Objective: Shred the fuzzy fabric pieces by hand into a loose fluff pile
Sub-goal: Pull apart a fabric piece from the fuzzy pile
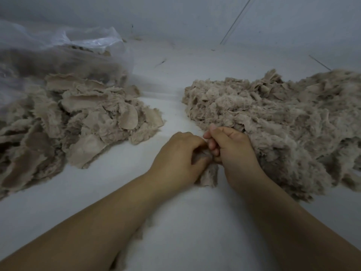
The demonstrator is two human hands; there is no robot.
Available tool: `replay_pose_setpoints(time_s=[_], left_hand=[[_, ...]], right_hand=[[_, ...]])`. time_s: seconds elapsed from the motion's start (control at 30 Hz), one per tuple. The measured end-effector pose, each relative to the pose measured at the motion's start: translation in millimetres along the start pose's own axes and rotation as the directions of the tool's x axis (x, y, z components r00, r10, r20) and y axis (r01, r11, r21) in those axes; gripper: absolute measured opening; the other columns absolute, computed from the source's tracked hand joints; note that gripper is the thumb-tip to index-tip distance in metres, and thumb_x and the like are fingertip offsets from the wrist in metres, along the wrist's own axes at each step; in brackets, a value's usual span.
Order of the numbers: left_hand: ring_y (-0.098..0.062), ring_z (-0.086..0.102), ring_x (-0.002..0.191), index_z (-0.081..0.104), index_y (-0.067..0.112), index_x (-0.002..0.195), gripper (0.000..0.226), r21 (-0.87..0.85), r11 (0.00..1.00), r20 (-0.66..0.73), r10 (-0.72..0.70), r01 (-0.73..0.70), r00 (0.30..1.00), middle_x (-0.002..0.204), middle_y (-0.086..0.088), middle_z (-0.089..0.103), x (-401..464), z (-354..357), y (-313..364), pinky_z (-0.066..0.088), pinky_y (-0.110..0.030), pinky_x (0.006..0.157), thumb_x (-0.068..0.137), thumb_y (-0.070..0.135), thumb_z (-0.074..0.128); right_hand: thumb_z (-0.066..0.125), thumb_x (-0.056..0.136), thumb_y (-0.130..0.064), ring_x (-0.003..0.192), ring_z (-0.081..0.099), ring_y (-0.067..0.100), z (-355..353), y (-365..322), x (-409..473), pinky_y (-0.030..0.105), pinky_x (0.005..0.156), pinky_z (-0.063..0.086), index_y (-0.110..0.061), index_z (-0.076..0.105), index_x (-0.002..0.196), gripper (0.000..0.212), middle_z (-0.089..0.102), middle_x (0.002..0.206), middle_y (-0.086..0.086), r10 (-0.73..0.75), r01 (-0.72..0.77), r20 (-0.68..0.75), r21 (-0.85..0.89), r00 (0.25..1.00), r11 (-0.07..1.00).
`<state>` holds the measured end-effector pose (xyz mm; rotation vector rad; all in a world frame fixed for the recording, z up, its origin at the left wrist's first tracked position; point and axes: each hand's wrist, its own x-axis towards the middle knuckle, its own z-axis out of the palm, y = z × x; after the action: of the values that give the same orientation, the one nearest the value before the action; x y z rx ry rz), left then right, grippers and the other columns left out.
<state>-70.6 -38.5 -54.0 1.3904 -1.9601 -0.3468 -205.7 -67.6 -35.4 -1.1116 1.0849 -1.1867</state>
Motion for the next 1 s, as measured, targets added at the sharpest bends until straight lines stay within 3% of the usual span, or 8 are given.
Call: replay_pose_setpoints(time_s=[0.17, 0.33, 0.4, 0.5, 0.6, 0.8, 0.87, 1.0], left_hand=[[-0.022, 0.042, 0.101, 0.062, 0.019, 0.117, 0.025, 0.202, 0.978, 0.072, 0.044, -0.057, 0.996, 0.123, -0.002, 0.049, 5, -2, -1, 0.04, -0.037, 0.088, 0.096, 0.024, 0.05], [-0.024, 0.049, 0.083, 0.062, 0.007, 0.077, 0.012, 0.178, 0.979, 0.002, 0.101, -0.099, 0.995, 0.083, -0.005, 0.057, 6, -13, -5, 0.043, -0.045, 0.078, 0.089, 0.008, 0.06], [-0.036, 0.055, 0.099, 0.067, 0.001, 0.1, 0.017, 0.338, 0.941, -0.161, 0.07, -0.011, 0.984, 0.1, -0.016, 0.064, 10, -19, -14, 0.046, -0.049, 0.087, 0.083, 0.005, 0.065], [-0.038, 0.034, 0.134, 0.057, 0.006, 0.124, 0.035, 0.591, 0.773, -0.14, -0.184, 0.231, 0.973, 0.131, -0.013, 0.056, 16, -32, -27, 0.019, -0.061, 0.111, 0.09, 0.014, 0.056], [-0.024, 0.036, 0.129, 0.064, 0.015, 0.098, 0.015, 0.667, 0.715, -0.026, -0.258, 0.209, 0.966, 0.11, 0.001, 0.06, 17, -31, -23, -0.005, -0.067, 0.109, 0.088, 0.013, 0.053], [-0.013, 0.05, 0.091, 0.067, 0.021, 0.069, 0.013, 0.503, 0.862, -0.067, 0.111, -0.063, 0.992, 0.063, 0.011, 0.057, 6, -19, -10, 0.002, -0.048, 0.108, 0.081, 0.02, 0.062], [-0.019, 0.053, 0.094, 0.069, 0.019, 0.084, 0.006, 0.404, 0.915, -0.171, 0.083, -0.007, 0.982, 0.077, 0.007, 0.062, 5, -20, -16, 0.018, -0.038, 0.09, 0.081, 0.024, 0.066], [-0.023, 0.036, 0.111, 0.062, 0.024, 0.114, 0.035, 0.477, 0.865, -0.113, -0.118, 0.158, 0.987, 0.114, 0.003, 0.053, 11, -26, -27, 0.01, -0.033, 0.072, 0.087, 0.045, 0.058]], right_hand=[[0.053, 0.101, -0.02, 0.04, 0.038, 0.001, 1, 0, 0, 0.012, 0.039, 0.032, -0.011, 0.063, 0.07, 0.034, 0.048, 0.047, -0.007, 0.003, -0.003, 0.003, 0.022, 1.0, 1.0], [0.054, 0.1, -0.02, 0.042, 0.039, 0.002, 1, 0, 1, 0.012, 0.038, 0.03, -0.013, 0.064, 0.072, 0.032, 0.051, 0.05, -0.007, 0.016, -0.015, 0.014, -0.035, 1.0, 0.999], [0.054, 0.1, -0.019, 0.042, 0.039, 0.002, 0, 1, 1, 0.012, 0.038, 0.029, -0.013, 0.064, 0.071, 0.031, 0.052, 0.05, -0.007, 0.022, -0.021, 0.028, -0.048, 0.999, 0.999], [0.055, 0.1, -0.02, 0.042, 0.04, 0.001, 1, 1, 2, 0.013, 0.037, 0.03, -0.014, 0.064, 0.072, 0.031, 0.054, 0.05, -0.009, 0.028, -0.024, 0.043, -0.088, 0.999, 0.996], [0.055, 0.1, -0.021, 0.042, 0.041, 0.0, 1, 2, 2, 0.012, 0.038, 0.031, -0.015, 0.065, 0.073, 0.029, 0.055, 0.051, -0.01, 0.034, -0.027, 0.051, -0.127, 0.998, 0.992], [0.055, 0.099, -0.019, 0.043, 0.043, 0.001, -1, 1, 2, 0.013, 0.038, 0.032, -0.014, 0.065, 0.074, 0.028, 0.058, 0.052, -0.008, 0.048, -0.04, 0.057, -0.128, 0.997, 0.991], [0.055, 0.099, -0.018, 0.042, 0.043, 0.001, -1, 1, 2, 0.013, 0.037, 0.031, -0.013, 0.065, 0.074, 0.028, 0.058, 0.052, -0.008, 0.054, -0.047, 0.053, -0.12, 0.997, 0.992], [0.055, 0.099, -0.016, 0.042, 0.044, 0.001, 0, 3, 3, 0.012, 0.038, 0.032, -0.012, 0.065, 0.074, 0.028, 0.059, 0.052, -0.007, 0.043, -0.035, 0.058, -0.131, 0.997, 0.991]])
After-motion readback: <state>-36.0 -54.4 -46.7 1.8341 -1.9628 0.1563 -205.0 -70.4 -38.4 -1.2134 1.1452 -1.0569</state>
